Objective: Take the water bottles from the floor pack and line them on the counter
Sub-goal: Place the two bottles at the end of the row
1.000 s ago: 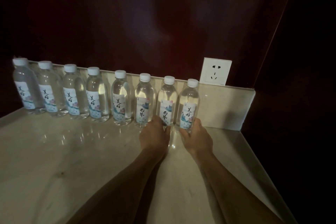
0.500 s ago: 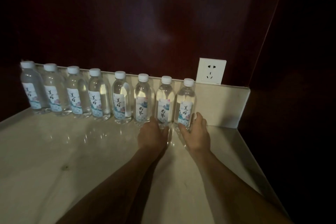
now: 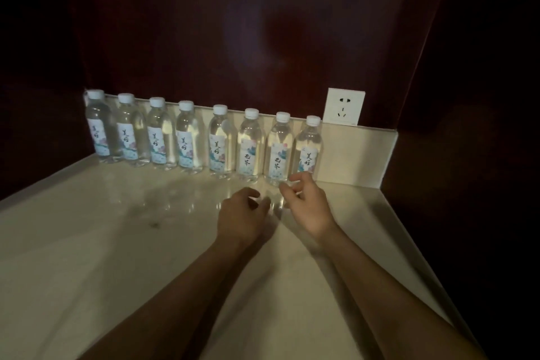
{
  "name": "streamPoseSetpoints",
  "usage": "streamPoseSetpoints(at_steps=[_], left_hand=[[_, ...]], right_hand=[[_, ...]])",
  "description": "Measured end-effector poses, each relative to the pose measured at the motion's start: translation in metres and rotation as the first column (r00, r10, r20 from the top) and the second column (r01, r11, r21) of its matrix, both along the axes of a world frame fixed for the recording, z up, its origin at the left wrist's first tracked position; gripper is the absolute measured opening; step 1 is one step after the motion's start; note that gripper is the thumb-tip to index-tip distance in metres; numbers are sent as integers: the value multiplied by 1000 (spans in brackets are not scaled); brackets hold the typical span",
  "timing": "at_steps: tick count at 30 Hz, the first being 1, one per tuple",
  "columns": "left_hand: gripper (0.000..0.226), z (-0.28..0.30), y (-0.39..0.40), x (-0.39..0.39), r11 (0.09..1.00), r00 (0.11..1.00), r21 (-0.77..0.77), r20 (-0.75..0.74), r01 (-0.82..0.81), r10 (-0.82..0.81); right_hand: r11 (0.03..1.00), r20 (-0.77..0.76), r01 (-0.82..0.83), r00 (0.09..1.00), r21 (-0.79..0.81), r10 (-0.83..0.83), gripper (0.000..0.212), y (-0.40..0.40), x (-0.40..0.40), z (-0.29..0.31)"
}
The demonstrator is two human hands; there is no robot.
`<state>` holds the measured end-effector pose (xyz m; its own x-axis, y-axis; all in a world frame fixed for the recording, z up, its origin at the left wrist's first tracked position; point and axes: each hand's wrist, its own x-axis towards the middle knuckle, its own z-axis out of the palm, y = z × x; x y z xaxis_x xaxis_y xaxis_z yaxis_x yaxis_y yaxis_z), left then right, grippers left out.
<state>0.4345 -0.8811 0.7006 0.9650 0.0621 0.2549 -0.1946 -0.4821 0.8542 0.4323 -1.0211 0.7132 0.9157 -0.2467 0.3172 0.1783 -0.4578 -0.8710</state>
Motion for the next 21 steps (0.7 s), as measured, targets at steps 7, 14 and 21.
streamPoseSetpoints(at_steps=[7,14,21], left_hand=[[23,22,82,-60,980,997,-195,78,35,-20],[13,55,203,-126,979,985,-202,167,-5,40],[14,66,346,-197,949,936,-222,220,-225,273]], right_hand=[[990,19,-89,996,110,87,14,81,-49,21],[961,115,-202,976,188,183,32,216,-116,40],[904,128,-409,910,128,394,30,363,-156,44]])
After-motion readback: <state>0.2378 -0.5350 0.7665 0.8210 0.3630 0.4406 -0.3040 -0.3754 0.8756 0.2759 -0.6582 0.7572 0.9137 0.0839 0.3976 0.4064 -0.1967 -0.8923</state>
